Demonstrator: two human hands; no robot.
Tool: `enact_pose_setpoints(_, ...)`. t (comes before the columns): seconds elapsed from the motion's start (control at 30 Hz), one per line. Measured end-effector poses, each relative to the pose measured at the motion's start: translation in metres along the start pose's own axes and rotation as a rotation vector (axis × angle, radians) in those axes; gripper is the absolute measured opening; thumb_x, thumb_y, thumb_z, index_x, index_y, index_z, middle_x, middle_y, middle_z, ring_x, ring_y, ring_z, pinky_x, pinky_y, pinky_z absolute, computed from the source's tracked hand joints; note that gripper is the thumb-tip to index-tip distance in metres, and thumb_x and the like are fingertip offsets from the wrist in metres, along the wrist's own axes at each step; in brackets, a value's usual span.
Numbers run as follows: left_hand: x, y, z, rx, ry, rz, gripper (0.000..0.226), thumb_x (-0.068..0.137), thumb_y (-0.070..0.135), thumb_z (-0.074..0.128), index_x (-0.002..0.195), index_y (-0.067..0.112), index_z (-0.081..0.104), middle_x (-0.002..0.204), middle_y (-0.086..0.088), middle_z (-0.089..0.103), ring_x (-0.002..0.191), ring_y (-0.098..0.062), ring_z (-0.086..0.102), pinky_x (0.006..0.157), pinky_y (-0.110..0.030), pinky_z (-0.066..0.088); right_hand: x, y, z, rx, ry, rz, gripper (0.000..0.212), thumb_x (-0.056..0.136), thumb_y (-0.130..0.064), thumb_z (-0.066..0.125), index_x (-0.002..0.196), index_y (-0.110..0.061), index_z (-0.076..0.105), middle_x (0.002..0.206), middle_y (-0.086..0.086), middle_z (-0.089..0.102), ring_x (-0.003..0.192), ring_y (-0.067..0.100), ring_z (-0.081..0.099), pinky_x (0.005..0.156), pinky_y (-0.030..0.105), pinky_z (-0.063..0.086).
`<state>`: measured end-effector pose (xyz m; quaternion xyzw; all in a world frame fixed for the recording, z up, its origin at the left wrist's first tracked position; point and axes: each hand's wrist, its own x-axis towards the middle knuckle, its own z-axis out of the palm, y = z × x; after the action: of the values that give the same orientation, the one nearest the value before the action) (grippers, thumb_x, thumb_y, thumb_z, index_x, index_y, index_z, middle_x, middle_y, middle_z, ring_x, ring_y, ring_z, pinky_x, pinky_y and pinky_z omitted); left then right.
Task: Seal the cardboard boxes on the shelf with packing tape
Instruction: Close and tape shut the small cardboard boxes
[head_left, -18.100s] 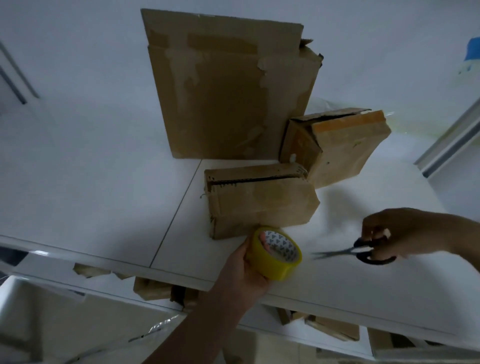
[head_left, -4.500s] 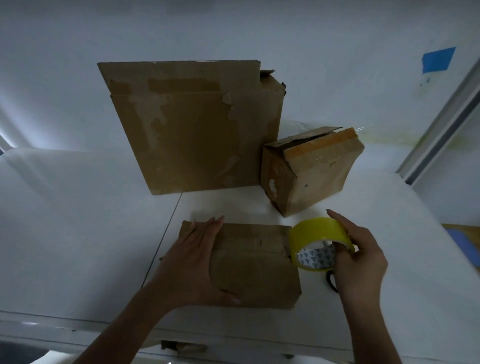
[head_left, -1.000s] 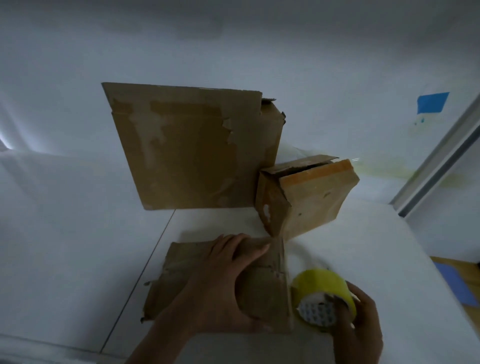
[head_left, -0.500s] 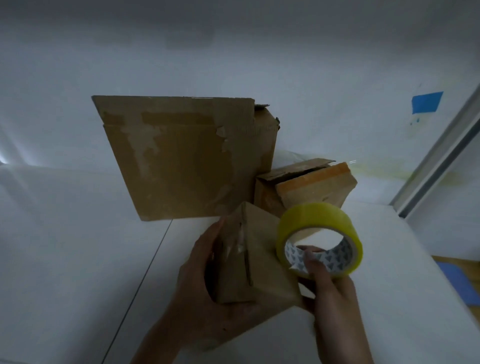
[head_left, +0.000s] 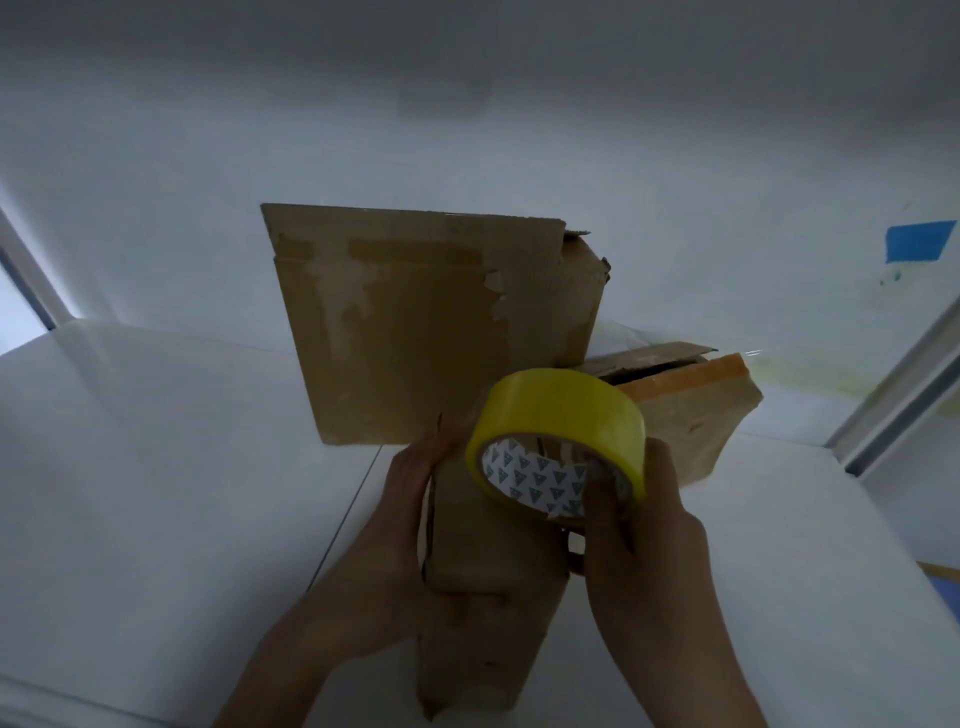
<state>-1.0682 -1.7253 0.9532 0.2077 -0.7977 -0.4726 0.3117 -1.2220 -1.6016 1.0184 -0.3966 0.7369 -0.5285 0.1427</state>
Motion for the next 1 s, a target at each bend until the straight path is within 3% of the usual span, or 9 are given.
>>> enact_pose_setpoints(0.1, 0.0, 0.005, -0.003, -0.017, 0.007, -0.02, 0.117, 0.048, 0.06, 0.092, 0.14, 0.066, 0.021, 0.147, 0.018, 0.039, 0.131, -0.008, 0.049, 0.097, -0.039, 0.054, 0.009, -0.005, 0.002, -0.029, -0.035, -0.019, 0.025, 0.092, -0.035, 0.043, 0.116, -0.037, 0.04, 0.067, -0.013, 0.061, 0.071, 0.021, 0.069, 0.064, 0.053, 0.058)
enact_pose_setpoints(0.2, 0.001, 0.005, -0.003, -0.014, 0.031, 0.016, 0.111, 0.05, 0.06, 0.091, 0.14, 0.063, 0.026, 0.148, 0.018, 0.038, 0.131, -0.012, 0.05, 0.096, -0.039, 0.054, 0.02, -0.007, 0.0, -0.07, -0.052, -0.068, 0.015, 0.096, -0.03, 0.044, 0.11, -0.034, 0.041, 0.077, -0.013, 0.057, 0.072, 0.022, 0.069, 0.063, 0.052, 0.057)
enact_pose_setpoints(0.33, -0.001, 0.003, -0.005, -0.029, 0.032, 0.016, 0.108, 0.049, 0.06, 0.091, 0.139, 0.057, 0.031, 0.149, 0.013, 0.037, 0.13, -0.018, 0.051, 0.094, -0.04, 0.055, 0.032, -0.014, -0.018, -0.132, 0.079, -0.143, 0.021, 0.095, -0.019, 0.048, 0.094, -0.04, 0.043, 0.07, -0.02, 0.053, 0.063, -0.006, 0.062, 0.056, 0.032, 0.053)
enact_pose_setpoints(0.5, -0.005, 0.0, -0.008, -0.018, 0.035, 0.005, 0.11, 0.048, 0.062, 0.09, 0.141, 0.048, 0.033, 0.144, 0.01, 0.041, 0.125, -0.015, 0.052, 0.088, -0.025, 0.053, 0.037, -0.005, -0.047, -0.227, 0.271, -0.18, 0.02, 0.092, -0.025, 0.048, 0.108, -0.035, 0.052, 0.073, -0.011, 0.061, 0.065, 0.03, 0.066, 0.059, 0.05, 0.056)
enact_pose_setpoints(0.57, -0.003, 0.001, -0.006, -0.006, 0.033, 0.012, 0.109, 0.048, 0.062, 0.09, 0.14, 0.05, 0.034, 0.143, 0.013, 0.041, 0.126, -0.012, 0.051, 0.089, -0.02, 0.051, 0.037, -0.001, -0.047, -0.249, 0.304, -0.23, 0.02, 0.095, -0.024, 0.047, 0.113, -0.031, 0.054, 0.071, -0.007, 0.063, 0.061, 0.028, 0.066, 0.056, 0.047, 0.055)
enact_pose_setpoints(0.67, -0.003, 0.003, -0.007, -0.023, 0.041, 0.017, 0.104, 0.045, 0.066, 0.089, 0.135, 0.056, 0.037, 0.14, 0.019, 0.042, 0.124, -0.007, 0.051, 0.086, -0.015, 0.05, 0.044, 0.007, -0.055, -0.277, 0.408, -0.307, 0.03, 0.088, -0.014, 0.046, 0.116, -0.02, 0.055, 0.065, 0.0, 0.058, 0.055, 0.021, 0.057, 0.051, 0.031, 0.044)
enact_pose_setpoints(0.77, -0.004, 0.003, -0.009, -0.055, 0.061, 0.015, 0.101, 0.045, 0.07, 0.087, 0.133, 0.055, 0.04, 0.138, 0.021, 0.043, 0.125, -0.007, 0.049, 0.088, -0.015, 0.049, 0.048, 0.018, -0.072, -0.345, 0.473, -0.293, 0.035, 0.077, -0.007, 0.048, 0.11, -0.012, 0.056, 0.08, 0.005, 0.058, 0.065, 0.024, 0.05, 0.056, 0.028, 0.031)
enact_pose_setpoints(0.9, -0.004, 0.003, -0.009, -0.06, 0.076, 0.039, 0.1, 0.047, 0.069, 0.087, 0.134, 0.051, 0.041, 0.137, 0.018, 0.045, 0.125, -0.008, 0.05, 0.088, -0.015, 0.049, 0.041, 0.036, -0.075, -0.374, 0.372, -0.23, 0.029, 0.08, -0.02, 0.038, 0.103, -0.016, 0.057, 0.077, 0.007, 0.063, 0.066, 0.031, 0.061, 0.058, 0.036, 0.049)
enact_pose_setpoints(1.0, -0.004, 0.003, -0.008, -0.081, 0.065, 0.021, 0.102, 0.045, 0.066, 0.09, 0.134, 0.05, 0.042, 0.135, 0.016, 0.046, 0.123, -0.01, 0.052, 0.088, -0.017, 0.051, 0.04, 0.045, -0.074, -0.372, 0.318, -0.169, 0.022, 0.079, -0.023, 0.035, 0.093, -0.025, 0.051, 0.074, 0.004, 0.063, 0.065, 0.029, 0.064, 0.059, 0.041, 0.051)
